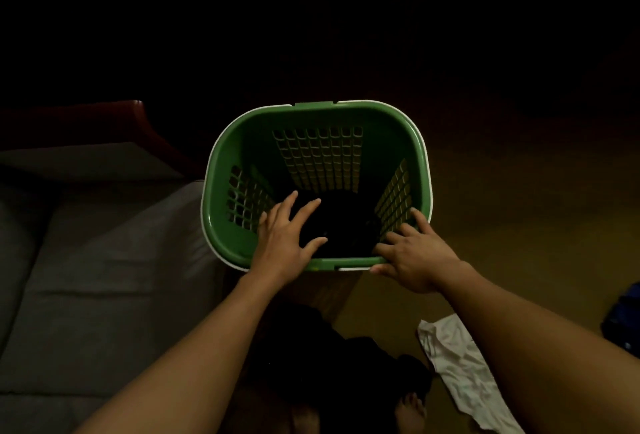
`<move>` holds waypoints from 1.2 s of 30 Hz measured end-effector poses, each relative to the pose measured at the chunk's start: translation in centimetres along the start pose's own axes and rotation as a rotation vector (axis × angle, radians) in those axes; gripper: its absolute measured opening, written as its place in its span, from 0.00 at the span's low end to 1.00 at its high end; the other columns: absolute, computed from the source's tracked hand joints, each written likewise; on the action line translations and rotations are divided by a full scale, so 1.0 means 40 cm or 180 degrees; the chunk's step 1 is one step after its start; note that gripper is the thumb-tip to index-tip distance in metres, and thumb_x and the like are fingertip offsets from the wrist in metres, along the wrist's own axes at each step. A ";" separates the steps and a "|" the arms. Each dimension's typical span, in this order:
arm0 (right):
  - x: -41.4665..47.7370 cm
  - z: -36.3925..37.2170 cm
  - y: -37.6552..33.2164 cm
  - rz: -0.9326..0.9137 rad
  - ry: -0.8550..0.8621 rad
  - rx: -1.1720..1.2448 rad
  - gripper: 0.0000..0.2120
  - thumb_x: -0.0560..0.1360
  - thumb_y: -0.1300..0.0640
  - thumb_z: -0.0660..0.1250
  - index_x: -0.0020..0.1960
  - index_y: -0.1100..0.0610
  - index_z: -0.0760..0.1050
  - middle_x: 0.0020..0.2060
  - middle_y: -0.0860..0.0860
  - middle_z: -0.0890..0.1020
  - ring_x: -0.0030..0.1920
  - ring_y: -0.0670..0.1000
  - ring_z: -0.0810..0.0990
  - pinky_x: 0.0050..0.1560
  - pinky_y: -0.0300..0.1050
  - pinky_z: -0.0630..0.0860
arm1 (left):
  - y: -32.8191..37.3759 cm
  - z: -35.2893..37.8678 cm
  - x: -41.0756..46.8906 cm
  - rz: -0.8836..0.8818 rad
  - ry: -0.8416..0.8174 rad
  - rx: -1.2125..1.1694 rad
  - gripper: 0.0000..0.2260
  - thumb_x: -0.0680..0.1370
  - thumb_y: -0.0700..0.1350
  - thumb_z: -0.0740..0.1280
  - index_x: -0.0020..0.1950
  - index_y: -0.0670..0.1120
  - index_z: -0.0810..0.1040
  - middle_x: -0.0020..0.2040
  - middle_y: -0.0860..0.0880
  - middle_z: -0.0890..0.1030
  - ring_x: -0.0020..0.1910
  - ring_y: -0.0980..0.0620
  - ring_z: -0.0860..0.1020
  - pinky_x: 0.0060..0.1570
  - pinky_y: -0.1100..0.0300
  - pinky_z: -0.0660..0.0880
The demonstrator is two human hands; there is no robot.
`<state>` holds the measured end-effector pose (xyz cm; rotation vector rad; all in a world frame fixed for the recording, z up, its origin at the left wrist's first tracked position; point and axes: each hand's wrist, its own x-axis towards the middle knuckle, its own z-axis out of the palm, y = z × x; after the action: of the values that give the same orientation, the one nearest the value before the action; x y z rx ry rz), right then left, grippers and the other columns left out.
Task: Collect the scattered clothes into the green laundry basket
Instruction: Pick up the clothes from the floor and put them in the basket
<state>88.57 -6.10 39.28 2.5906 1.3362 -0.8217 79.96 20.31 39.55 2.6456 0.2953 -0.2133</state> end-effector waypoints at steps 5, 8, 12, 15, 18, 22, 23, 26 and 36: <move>-0.047 0.034 -0.046 0.0457 0.0280 0.0229 0.34 0.79 0.31 0.39 0.81 0.44 0.50 0.82 0.56 0.45 0.80 0.58 0.35 0.75 0.64 0.30 | 0.065 -0.011 -0.124 -0.0063 -0.0191 0.0011 0.31 0.78 0.60 0.68 0.79 0.65 0.59 0.83 0.50 0.52 0.81 0.47 0.51 0.78 0.38 0.46; -0.101 0.085 -0.085 0.0699 0.0771 0.0520 0.35 0.80 0.32 0.42 0.81 0.46 0.39 0.80 0.55 0.33 0.78 0.56 0.29 0.77 0.61 0.32 | 0.072 -0.019 -0.203 -0.0014 -0.0253 0.0077 0.30 0.79 0.60 0.67 0.79 0.65 0.60 0.83 0.50 0.50 0.81 0.48 0.49 0.78 0.38 0.44; -0.240 0.186 -0.138 0.0736 0.0632 0.0688 0.38 0.81 0.34 0.52 0.81 0.44 0.36 0.80 0.52 0.34 0.80 0.54 0.33 0.79 0.60 0.38 | 0.076 0.026 -0.303 0.0130 -0.0389 0.0115 0.30 0.79 0.60 0.67 0.79 0.63 0.60 0.83 0.51 0.46 0.82 0.48 0.46 0.78 0.36 0.43; -0.342 0.280 -0.180 0.1099 0.0390 0.0750 0.40 0.80 0.35 0.57 0.81 0.44 0.37 0.82 0.53 0.42 0.81 0.55 0.39 0.79 0.58 0.39 | 0.081 0.097 -0.371 0.0232 -0.0640 0.0202 0.31 0.79 0.60 0.67 0.79 0.64 0.58 0.83 0.52 0.41 0.82 0.49 0.42 0.76 0.32 0.41; -0.413 0.357 -0.222 0.1356 0.0180 0.0859 0.42 0.79 0.36 0.60 0.81 0.45 0.38 0.82 0.54 0.46 0.81 0.56 0.42 0.78 0.58 0.41 | 0.080 0.159 -0.449 0.0259 -0.0815 0.0179 0.31 0.79 0.60 0.67 0.79 0.66 0.57 0.83 0.54 0.38 0.81 0.49 0.40 0.75 0.31 0.41; -0.446 0.464 -0.255 0.1494 0.0076 0.1086 0.45 0.76 0.34 0.64 0.82 0.45 0.40 0.82 0.54 0.49 0.81 0.57 0.44 0.79 0.59 0.45 | 0.038 0.248 -0.529 0.0227 -0.0931 0.0308 0.33 0.78 0.59 0.69 0.79 0.66 0.56 0.83 0.53 0.39 0.81 0.47 0.40 0.75 0.30 0.43; -0.443 0.506 -0.257 0.1495 0.0055 0.1136 0.46 0.75 0.34 0.65 0.82 0.45 0.41 0.82 0.54 0.50 0.81 0.57 0.45 0.79 0.59 0.45 | 0.020 0.282 -0.542 0.0198 -0.0979 0.0347 0.33 0.78 0.59 0.69 0.79 0.66 0.56 0.83 0.52 0.39 0.82 0.47 0.41 0.75 0.29 0.43; -0.410 0.636 -0.250 0.1450 -0.0078 0.1200 0.49 0.73 0.35 0.69 0.81 0.43 0.41 0.81 0.54 0.51 0.81 0.58 0.47 0.79 0.60 0.46 | -0.054 0.394 -0.558 -0.0036 -0.1130 0.0412 0.35 0.77 0.59 0.70 0.79 0.65 0.56 0.83 0.49 0.42 0.81 0.44 0.43 0.75 0.29 0.45; -0.203 1.165 -0.190 0.1348 -0.0530 0.1239 0.52 0.70 0.37 0.73 0.79 0.38 0.40 0.81 0.55 0.49 0.79 0.65 0.49 0.76 0.68 0.50 | -0.362 0.949 -0.505 -0.0513 -0.1777 0.0780 0.47 0.70 0.61 0.77 0.80 0.66 0.49 0.82 0.49 0.37 0.80 0.40 0.41 0.70 0.23 0.48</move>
<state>59.60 -22.97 5.04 2.8476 0.5916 -1.2756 53.19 11.72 3.95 2.6573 0.3055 -1.0750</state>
